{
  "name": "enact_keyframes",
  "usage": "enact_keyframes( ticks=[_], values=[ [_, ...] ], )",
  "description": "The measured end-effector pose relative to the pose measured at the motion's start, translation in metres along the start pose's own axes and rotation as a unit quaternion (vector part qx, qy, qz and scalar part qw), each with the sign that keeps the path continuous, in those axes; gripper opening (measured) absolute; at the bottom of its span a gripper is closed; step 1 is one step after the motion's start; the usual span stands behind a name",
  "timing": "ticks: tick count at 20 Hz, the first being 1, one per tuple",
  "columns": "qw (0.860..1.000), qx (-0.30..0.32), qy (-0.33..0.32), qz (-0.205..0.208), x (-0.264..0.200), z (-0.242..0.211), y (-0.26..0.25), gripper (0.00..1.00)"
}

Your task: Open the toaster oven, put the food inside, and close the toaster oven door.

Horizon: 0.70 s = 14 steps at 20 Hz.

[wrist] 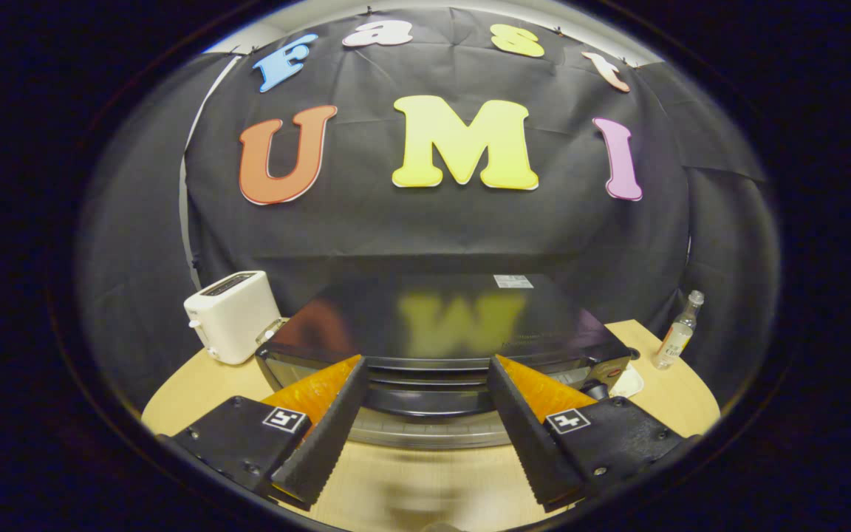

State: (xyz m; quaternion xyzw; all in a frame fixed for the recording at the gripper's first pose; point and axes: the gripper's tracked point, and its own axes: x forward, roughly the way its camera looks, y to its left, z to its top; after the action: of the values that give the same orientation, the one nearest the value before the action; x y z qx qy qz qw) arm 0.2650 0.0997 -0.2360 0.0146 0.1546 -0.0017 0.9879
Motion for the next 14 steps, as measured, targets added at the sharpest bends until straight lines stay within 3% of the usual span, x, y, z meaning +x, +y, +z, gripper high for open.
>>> enact_keyframes(
  ticks=[14],
  values=[
    [0.999,-0.004,0.042,-0.020,-0.073,-0.067,0.002,1.00]
  ],
)
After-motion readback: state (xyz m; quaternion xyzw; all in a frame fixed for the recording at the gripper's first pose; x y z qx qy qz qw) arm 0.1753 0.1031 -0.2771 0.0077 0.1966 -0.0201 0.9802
